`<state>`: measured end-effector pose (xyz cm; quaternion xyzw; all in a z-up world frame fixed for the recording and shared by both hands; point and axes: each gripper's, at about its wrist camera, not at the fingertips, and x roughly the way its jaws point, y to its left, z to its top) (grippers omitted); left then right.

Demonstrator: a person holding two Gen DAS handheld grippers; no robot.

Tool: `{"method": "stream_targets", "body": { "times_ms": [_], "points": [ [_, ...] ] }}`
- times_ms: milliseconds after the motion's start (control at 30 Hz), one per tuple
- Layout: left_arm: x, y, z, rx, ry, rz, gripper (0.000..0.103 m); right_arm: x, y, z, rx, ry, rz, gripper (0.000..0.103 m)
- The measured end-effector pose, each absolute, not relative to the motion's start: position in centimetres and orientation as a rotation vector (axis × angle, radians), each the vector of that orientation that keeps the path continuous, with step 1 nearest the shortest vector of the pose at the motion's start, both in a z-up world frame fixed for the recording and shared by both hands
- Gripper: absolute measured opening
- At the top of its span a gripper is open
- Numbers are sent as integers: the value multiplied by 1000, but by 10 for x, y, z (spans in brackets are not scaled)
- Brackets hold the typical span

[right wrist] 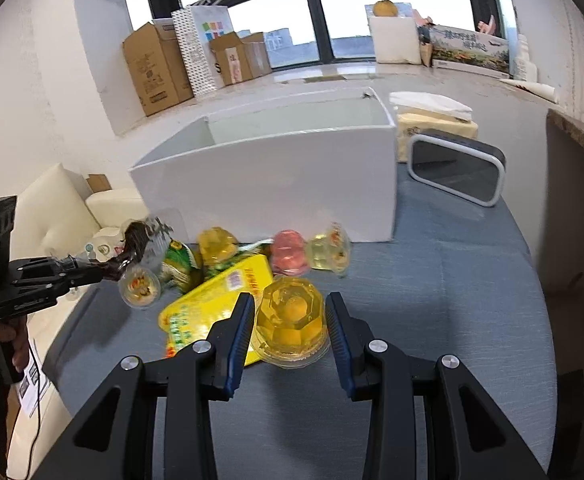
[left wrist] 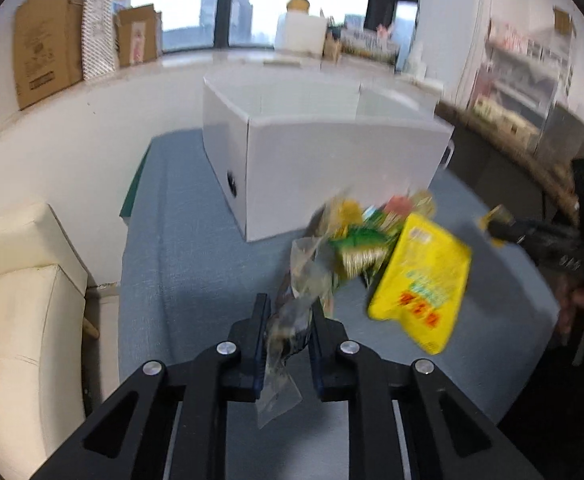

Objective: Organize snacks
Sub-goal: 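Drop the brown snack and jelly cup into the white box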

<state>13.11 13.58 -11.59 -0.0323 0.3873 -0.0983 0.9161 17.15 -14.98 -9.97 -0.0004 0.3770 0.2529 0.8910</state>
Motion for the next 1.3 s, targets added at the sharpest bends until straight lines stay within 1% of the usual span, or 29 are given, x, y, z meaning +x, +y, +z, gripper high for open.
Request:
{"method": "stream_targets", "body": {
  "times_ms": [233, 500, 700, 900, 1100, 1300],
  "points": [
    [110, 133, -89, -110, 673, -159, 19, 163, -138, -90, -2, 757, 569, 40],
    [110, 123, -45, -109, 546, -141, 19, 154, -135, -74, 9, 715, 589, 40],
    [125, 109, -10, -123, 468, -134, 19, 160, -136, -51, 11, 661, 604, 40],
    [155, 83, 21, -68, 408, -152, 19, 193, -130, -22, -2, 606, 609, 40],
    [214, 77, 23, -81, 415, -105, 19, 252, -117, -7, -10, 587, 590, 40],
    [275, 90, -2, -98, 498, -63, 19, 308, -106, -14, 4, 628, 561, 40]
  ]
}}
